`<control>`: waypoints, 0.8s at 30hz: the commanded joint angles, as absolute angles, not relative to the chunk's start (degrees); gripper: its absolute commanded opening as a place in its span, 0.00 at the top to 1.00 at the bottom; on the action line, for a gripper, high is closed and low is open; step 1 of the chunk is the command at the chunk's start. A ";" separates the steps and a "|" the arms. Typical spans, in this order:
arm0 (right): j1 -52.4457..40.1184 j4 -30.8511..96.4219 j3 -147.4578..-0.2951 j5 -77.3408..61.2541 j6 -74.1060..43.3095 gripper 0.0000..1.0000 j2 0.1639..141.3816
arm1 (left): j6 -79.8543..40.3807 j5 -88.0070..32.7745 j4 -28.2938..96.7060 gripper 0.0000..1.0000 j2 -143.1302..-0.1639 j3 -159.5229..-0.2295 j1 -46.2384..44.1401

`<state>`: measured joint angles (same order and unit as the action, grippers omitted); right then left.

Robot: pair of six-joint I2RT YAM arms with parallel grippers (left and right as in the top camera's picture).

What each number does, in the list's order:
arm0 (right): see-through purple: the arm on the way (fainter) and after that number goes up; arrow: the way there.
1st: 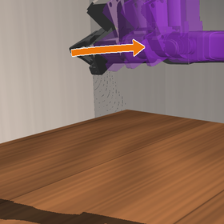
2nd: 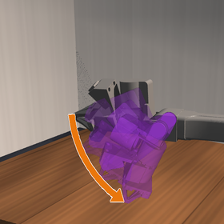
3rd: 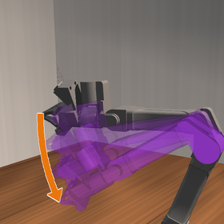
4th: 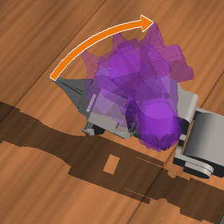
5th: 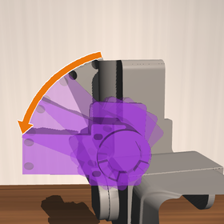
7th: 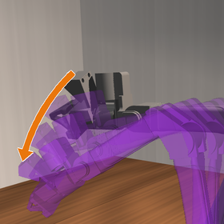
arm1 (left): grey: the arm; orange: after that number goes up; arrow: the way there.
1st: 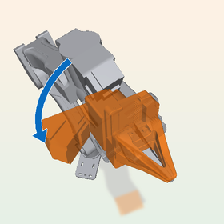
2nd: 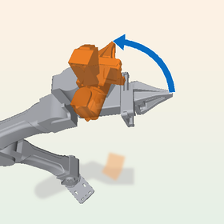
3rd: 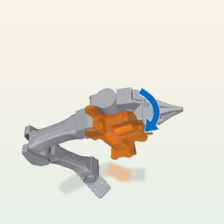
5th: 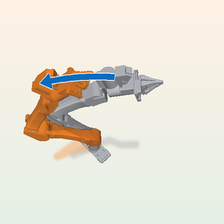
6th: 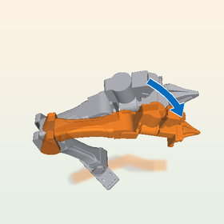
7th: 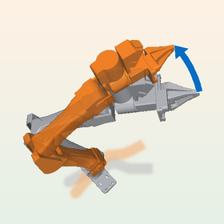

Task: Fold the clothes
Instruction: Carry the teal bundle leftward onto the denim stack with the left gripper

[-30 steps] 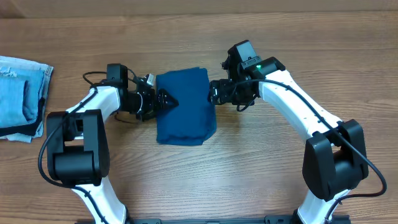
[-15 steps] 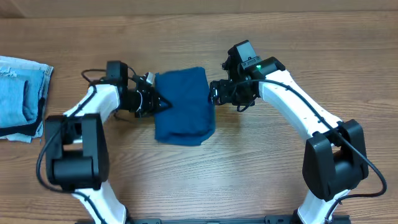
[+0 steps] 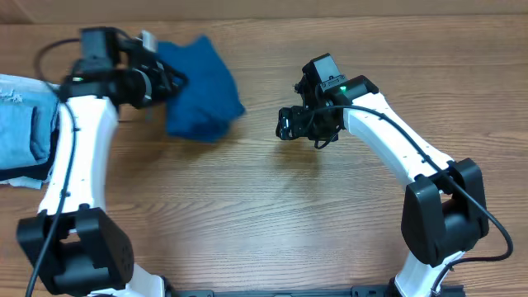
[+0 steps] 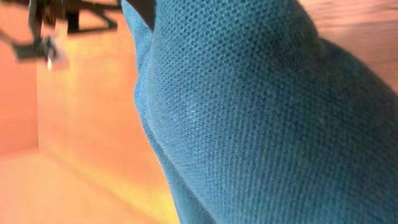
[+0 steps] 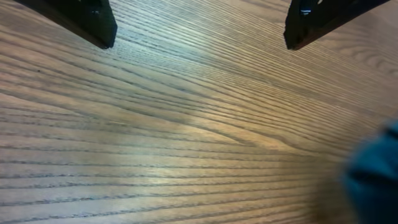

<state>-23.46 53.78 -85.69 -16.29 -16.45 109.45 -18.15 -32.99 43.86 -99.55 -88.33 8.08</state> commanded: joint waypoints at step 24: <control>-23.77 60.20 -85.62 -16.60 -16.12 0.11 107.13 | -7.86 -43.53 34.70 0.96 -98.30 -98.52 55.11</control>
